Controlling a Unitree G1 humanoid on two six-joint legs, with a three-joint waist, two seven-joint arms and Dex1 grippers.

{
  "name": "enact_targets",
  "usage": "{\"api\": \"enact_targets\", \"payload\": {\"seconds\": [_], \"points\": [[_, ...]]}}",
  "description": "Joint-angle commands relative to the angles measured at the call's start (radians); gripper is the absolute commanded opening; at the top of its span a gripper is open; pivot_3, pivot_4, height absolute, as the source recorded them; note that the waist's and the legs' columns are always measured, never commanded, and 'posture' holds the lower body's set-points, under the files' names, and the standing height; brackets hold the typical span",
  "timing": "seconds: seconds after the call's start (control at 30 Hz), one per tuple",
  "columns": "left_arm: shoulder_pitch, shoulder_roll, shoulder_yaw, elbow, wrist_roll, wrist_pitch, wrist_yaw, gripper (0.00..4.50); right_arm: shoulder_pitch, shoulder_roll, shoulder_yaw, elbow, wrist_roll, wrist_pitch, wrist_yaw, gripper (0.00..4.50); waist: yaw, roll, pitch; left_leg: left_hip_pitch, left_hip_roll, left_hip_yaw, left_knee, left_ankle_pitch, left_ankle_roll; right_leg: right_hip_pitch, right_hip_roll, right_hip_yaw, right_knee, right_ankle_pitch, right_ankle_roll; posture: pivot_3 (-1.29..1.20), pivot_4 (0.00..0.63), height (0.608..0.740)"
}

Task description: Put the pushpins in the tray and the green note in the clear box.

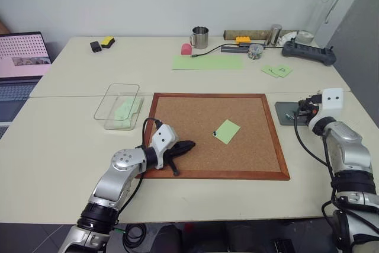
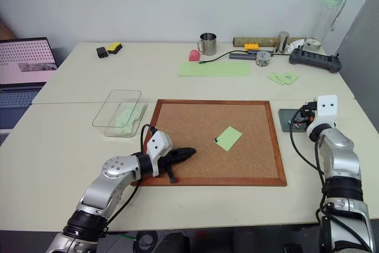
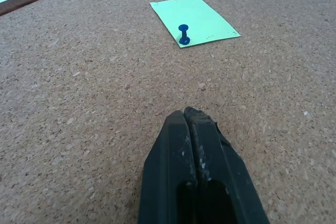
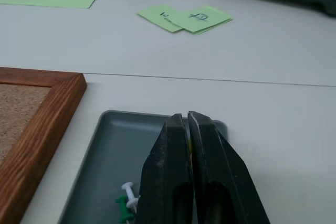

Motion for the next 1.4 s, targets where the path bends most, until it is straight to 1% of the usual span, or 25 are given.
{"api": "enact_targets", "payload": {"seconds": [0.03, 0.17, 0.23, 0.33, 0.43, 0.5, 0.6, 0.7, 0.8, 1.03, 1.23, 1.4], "points": [[0.022, 0.014, -0.011, 0.022, 0.033, 0.015, 0.010, 0.00, -0.049, 0.001, -0.022, 0.050, 0.023, -0.035, 0.028, 0.92, 0.000, 0.000, 0.000, 0.000, 0.000, 0.000, 0.000, 0.000, 0.000, 0.000, 0.000, 0.000, 0.000, 0.000, 0.000, 0.00, 0.150, 0.740], [0.032, 0.017, -0.007, 0.013, 0.031, 0.017, 0.015, 0.00, -0.059, -0.003, -0.019, 0.066, 0.025, -0.052, 0.039, 1.74, 0.000, 0.000, 0.000, 0.000, 0.000, 0.000, 0.000, 0.000, 0.000, 0.000, 0.000, 0.000, 0.000, 0.000, 0.000, 0.00, 0.150, 0.740], [0.038, 0.019, -0.006, 0.007, 0.030, 0.018, 0.017, 0.00, -0.056, -0.004, -0.020, 0.058, 0.032, -0.051, 0.051, 2.07, 0.000, 0.000, 0.000, 0.000, 0.000, 0.000, 0.000, 0.000, 0.000, 0.000, 0.000, 0.000, 0.000, 0.000, 0.000, 0.00, 0.150, 0.740], [0.040, 0.016, -0.011, 0.006, 0.031, 0.018, 0.022, 0.00, -0.036, -0.011, -0.020, 0.014, 0.042, -0.063, 0.072, 2.07, 0.000, 0.000, 0.000, 0.000, 0.000, 0.000, 0.000, 0.000, 0.000, 0.000, 0.000, 0.000, 0.000, 0.000, 0.000, 0.00, 0.150, 0.740], [0.037, 0.015, -0.012, 0.007, 0.030, 0.018, 0.024, 0.00, -0.001, -0.007, -0.003, -0.074, 0.057, -0.079, 0.129, 2.07, 0.000, 0.000, 0.000, 0.000, 0.000, 0.000, 0.000, 0.000, 0.000, 0.000, 0.000, 0.000, 0.000, 0.000, 0.000, 0.00, 0.150, 0.740], [0.036, 0.016, -0.014, 0.008, 0.030, 0.017, 0.021, 0.00, 0.063, 0.006, 0.053, -0.221, 0.093, -0.053, 0.228, 2.07, 0.001, 0.000, 0.000, 0.000, 0.000, 0.000, 0.000, 0.000, 0.000, 0.000, 0.000, 0.000, 0.000, 0.000, 0.000, 0.00, 0.150, 0.740], [0.035, 0.017, -0.015, 0.009, 0.031, 0.016, 0.018, 0.00, 0.150, 0.014, 0.153, -0.388, 0.104, -0.035, 0.329, 2.07, 0.001, 0.000, 0.000, 0.000, 0.001, -0.001, 0.000, 0.000, 0.000, 0.000, 0.000, -0.001, 0.000, 0.000, 0.000, 0.00, 0.150, 0.740], [0.032, 0.017, -0.017, 0.009, 0.030, 0.017, 0.016, 0.00, 0.196, 0.035, 0.223, -0.498, 0.115, -0.002, 0.363, 2.07, 0.001, 0.000, 0.000, 0.000, 0.000, -0.001, 0.000, 0.000, 0.000, 0.000, 0.000, -0.001, 0.000, 0.000, 0.000, 0.00, 0.150, 0.740], [0.030, 0.018, -0.018, 0.007, 0.030, 0.017, 0.014, 0.00, 0.220, 0.080, 0.331, -0.573, 0.073, 0.015, 0.347, 2.07, 0.000, 0.000, 0.000, 0.000, 0.000, -0.002, 0.000, 0.000, 0.000, 0.000, 0.000, -0.001, 0.000, 0.000, 0.000, 0.00, 0.150, 0.740], [0.033, 0.017, -0.023, 0.004, 0.032, 0.013, 0.017, 0.00, 0.185, 0.202, 0.438, -0.511, 0.007, 0.040, 0.274, 2.07, 0.001, 0.000, 0.000, 0.000, 0.000, -0.003, 0.000, 0.000, 0.000, 0.000, 0.000, -0.002, 0.000, 0.000, 0.000, 0.00, 0.150, 0.740], [0.048, 0.018, -0.019, -0.007, 0.031, 0.014, 0.025, 0.00, 0.151, 0.245, 0.465, -0.432, -0.034, 0.035, 0.255, 2.07, 0.001, 0.000, 0.000, 0.000, 0.000, -0.003, 0.000, 0.000, 0.000, 0.000, 0.000, -0.002, 0.000, 0.000, 0.000, 0.00, 0.150, 0.740], [0.057, 0.015, -0.018, -0.016, 0.032, 0.015, 0.035, 0.00, 0.142, 0.258, 0.477, -0.403, -0.056, 0.030, 0.255, 2.07, 0.000, 0.000, 0.000, 0.000, 0.000, -0.004, 0.000, 0.000, 0.000, 0.000, 0.000, -0.003, 0.000, 0.000, 0.000, 0.00, 0.150, 0.740]]}}
